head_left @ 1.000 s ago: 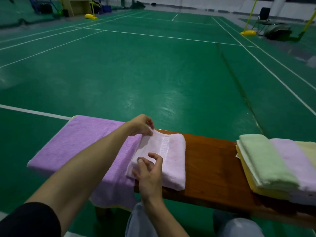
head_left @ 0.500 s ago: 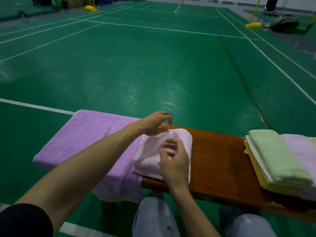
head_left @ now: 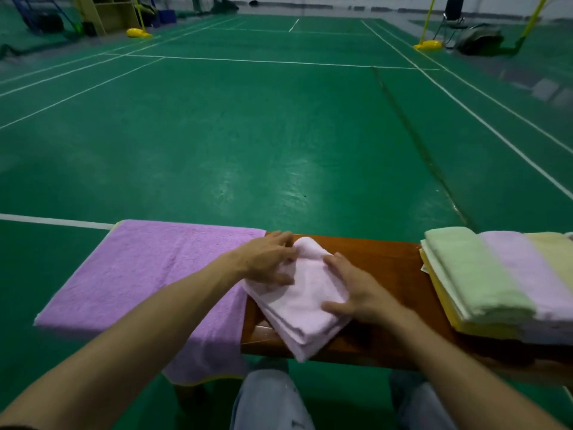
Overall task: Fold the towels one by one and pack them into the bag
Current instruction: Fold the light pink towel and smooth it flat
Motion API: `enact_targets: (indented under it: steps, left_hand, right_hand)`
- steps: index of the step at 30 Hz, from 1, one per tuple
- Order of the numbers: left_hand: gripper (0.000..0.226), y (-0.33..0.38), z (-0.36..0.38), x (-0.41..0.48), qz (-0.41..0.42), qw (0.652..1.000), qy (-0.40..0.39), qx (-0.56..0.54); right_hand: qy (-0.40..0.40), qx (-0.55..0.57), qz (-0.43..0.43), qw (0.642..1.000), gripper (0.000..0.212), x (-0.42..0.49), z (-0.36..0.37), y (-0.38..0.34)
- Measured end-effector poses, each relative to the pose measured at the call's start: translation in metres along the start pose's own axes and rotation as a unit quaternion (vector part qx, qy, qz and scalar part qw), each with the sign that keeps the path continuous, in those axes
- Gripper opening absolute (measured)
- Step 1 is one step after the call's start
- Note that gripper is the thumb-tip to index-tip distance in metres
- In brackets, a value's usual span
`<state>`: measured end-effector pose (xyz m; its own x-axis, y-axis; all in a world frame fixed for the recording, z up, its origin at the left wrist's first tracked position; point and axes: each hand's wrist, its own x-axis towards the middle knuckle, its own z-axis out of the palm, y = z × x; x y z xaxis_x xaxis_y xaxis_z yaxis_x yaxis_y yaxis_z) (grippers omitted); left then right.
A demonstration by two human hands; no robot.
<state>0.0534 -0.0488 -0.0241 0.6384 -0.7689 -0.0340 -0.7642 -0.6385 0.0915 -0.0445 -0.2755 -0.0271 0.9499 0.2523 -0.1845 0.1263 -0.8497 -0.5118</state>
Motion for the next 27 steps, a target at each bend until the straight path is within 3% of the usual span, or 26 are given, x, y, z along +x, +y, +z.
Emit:
enact_targets:
  steps: [3,5,7,9,10,12,14,16,27]
  left_hand:
    - [0.062,0.018,0.003,0.007,0.06,0.993,0.037,0.098]
    - [0.073,0.031,0.009,0.014,0.084,0.991,0.012,0.099]
    - [0.081,0.039,0.014,0.02,0.073,0.996,-0.018,0.039]
    - [0.085,0.041,0.017,0.022,0.053,0.998,0.0,-0.014]
    - [0.09,0.042,0.019,0.024,0.044,0.999,0.009,-0.009]
    - [0.105,0.045,0.024,0.025,0.019,0.999,-0.011,0.044]
    - [0.11,0.045,0.032,0.022,-0.006,0.996,-0.058,0.064]
    - [0.111,0.039,0.037,0.02,-0.029,0.994,-0.092,0.045]
    - [0.123,0.02,0.051,0.016,-0.056,0.996,-0.055,-0.03]
  right_hand:
    - [-0.034,-0.052,-0.009,0.998,0.089,0.007,-0.045,0.028]
    - [-0.031,-0.053,-0.014,0.998,0.084,0.011,-0.061,0.037]
    - [0.014,-0.021,-0.02,0.999,0.078,0.016,-0.063,0.04]
    - [0.097,0.022,-0.006,0.995,0.071,0.019,-0.054,0.034]
    - [0.116,0.026,-0.004,0.993,0.073,0.019,-0.047,0.031]
    - [0.066,0.002,-0.007,0.998,0.094,0.017,-0.027,0.027]
    - [-0.009,-0.073,0.002,0.997,0.12,0.014,-0.007,0.028]
    - [-0.011,-0.154,0.011,0.988,0.139,0.013,0.005,0.039]
    - [-0.026,-0.161,0.034,0.986,0.142,0.007,0.007,0.063]
